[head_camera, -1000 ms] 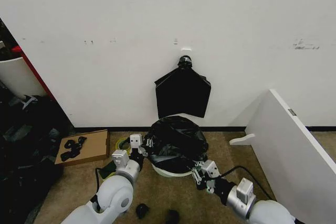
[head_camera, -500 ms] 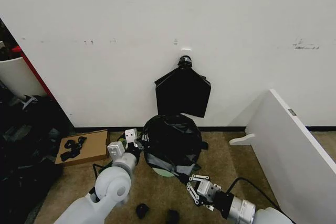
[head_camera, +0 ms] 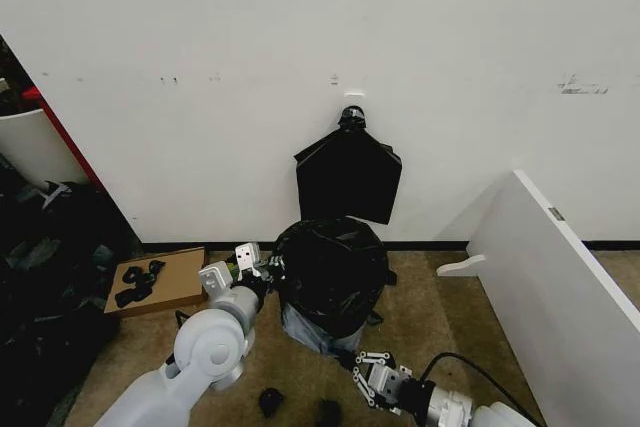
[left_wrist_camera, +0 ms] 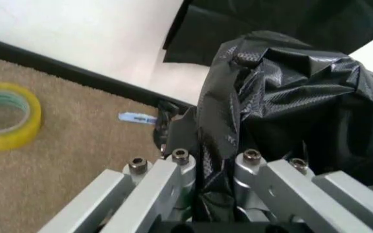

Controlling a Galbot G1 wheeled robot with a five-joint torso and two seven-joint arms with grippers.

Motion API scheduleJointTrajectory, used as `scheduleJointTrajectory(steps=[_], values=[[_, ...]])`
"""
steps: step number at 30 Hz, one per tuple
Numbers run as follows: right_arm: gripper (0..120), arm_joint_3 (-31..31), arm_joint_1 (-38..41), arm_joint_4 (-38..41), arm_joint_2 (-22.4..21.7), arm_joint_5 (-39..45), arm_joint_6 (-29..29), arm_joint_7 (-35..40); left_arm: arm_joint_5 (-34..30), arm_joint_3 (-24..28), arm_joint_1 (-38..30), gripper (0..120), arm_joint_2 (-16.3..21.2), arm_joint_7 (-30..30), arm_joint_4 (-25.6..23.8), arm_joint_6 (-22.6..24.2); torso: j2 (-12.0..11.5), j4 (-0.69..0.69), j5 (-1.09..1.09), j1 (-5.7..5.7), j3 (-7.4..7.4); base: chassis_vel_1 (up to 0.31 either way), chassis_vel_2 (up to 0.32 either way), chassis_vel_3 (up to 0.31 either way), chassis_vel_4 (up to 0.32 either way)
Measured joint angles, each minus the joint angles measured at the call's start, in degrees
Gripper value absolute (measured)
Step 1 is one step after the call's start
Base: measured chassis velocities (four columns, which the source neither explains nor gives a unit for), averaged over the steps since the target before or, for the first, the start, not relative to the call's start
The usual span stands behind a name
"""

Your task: Place the garbage bag over the trash bin.

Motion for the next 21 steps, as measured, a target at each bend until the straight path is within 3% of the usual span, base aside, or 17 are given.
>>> scheduleJointTrajectory(steps=[17,21], values=[[0,-0.6,-0.8,-2.8,2.0,-1.0,-0.9,3.0,-2.7,0.0,0.4,4,0.4,-0.3,-1.5,0.6,0.0,0.00,0.00,0.00,0.00,0.000,0.000,0.000,0.000],[15,1.2,-1.5,-1.7,0.9,0.4,-0.4,2.3,-2.7,-0.2,0.4,4,0.6,-0.1,-1.0,0.4,0.0,-0.01,0.00,0.01,0.00,0.000,0.000,0.000,0.000]])
